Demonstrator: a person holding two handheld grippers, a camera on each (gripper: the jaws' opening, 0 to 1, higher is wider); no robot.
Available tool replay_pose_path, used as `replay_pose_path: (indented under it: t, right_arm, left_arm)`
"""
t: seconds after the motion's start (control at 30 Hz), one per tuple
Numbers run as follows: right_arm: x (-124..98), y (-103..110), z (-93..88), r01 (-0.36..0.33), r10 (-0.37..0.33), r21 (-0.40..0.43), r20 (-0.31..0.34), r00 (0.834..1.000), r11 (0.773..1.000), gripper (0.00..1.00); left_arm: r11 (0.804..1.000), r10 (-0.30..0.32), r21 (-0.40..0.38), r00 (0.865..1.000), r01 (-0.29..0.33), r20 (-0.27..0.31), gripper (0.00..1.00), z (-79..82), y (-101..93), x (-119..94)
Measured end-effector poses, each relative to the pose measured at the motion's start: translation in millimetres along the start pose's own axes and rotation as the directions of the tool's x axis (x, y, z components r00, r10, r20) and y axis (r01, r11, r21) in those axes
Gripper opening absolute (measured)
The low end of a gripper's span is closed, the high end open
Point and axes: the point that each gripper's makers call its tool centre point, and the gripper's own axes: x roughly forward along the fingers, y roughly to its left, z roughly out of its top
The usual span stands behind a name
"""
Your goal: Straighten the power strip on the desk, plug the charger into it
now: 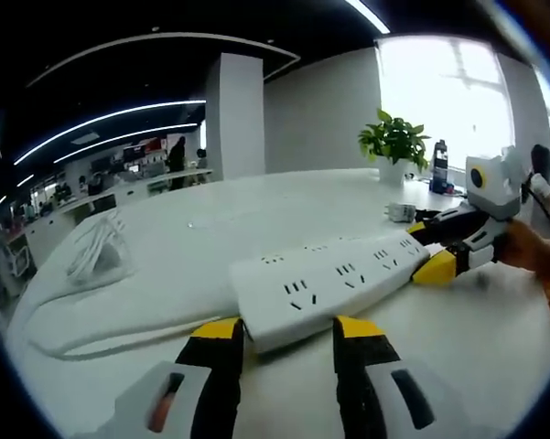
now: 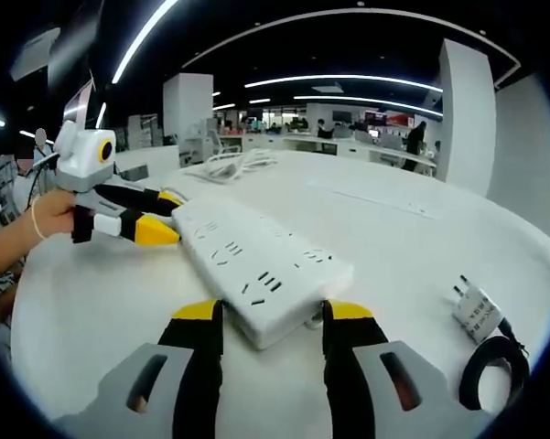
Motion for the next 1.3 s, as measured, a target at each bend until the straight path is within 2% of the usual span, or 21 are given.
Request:
replay_pose_path:
  t: [0.5, 1.0, 1.3]
  right_arm:
    - [1, -7, 0.9, -0.011, 0.01, -0.006, -0.008, 1.0, 1.0, 0.4]
    - [-1, -15, 0.5, -0.011, 0.011, -0.02, -0.007, 1.0, 1.0, 0.38]
    - [-4, -19, -0.9, -0.014, 0.014, -0.03, -0.007, 1.0, 0.999, 0.37]
  left_arm:
    - [0.999, 0.034, -0.011, 0.999, -0.034, 0.0, 0.38, 1.0, -1.5, 2]
    - [0.999, 0.024, -0.029, 1.0, -0.024, 0.005, 0.37, 2.0, -8.6, 2]
    - [1.0, 0.026, -0.011, 1.0, -0.026, -0.001, 0.37, 0.3, -15.6, 1]
